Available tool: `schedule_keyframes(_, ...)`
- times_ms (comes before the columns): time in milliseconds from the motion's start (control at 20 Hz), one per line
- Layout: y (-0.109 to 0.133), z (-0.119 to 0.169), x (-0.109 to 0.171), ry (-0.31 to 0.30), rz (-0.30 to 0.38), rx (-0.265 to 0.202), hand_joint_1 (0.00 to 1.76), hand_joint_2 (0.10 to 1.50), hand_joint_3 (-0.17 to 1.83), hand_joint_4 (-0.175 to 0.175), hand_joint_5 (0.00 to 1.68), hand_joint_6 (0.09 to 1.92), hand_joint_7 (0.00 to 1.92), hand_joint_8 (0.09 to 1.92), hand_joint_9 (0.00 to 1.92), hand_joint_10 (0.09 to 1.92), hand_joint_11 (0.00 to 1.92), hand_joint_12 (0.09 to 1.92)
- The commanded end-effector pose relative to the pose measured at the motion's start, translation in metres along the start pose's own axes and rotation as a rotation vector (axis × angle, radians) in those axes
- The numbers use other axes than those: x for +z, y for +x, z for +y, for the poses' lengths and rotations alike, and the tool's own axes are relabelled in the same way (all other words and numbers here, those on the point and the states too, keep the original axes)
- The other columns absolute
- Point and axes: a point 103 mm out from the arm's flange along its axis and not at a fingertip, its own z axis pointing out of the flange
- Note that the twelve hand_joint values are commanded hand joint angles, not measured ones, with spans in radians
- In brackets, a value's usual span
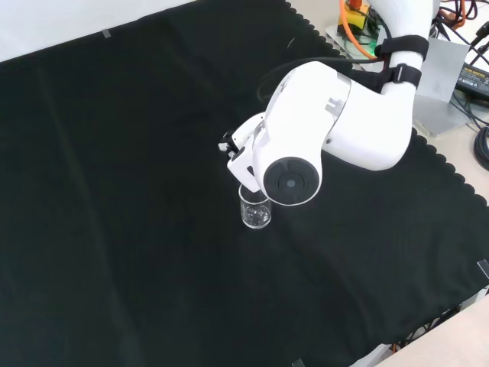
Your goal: Pour the water from the handheld beaker into the one on the table.
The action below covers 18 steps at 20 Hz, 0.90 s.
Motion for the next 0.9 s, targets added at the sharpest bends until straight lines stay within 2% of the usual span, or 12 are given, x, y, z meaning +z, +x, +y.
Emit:
schedule_keyframes(50,0.0009,-0.0007,-0.0001,0.008,-0.024,0.009,1.11,0.61,1.00,0.011,1.04,1.25,1.39,1.07,1.24,1.10,1.10,0.94)
schedule_keyframes(900,0.0046,-0.0020,-0.0034,0.026,-0.063,0.023,1.11,0.61,1.00,0.013,1.04,1.25,1.39,1.08,1.24,1.11,1.11,0.94)
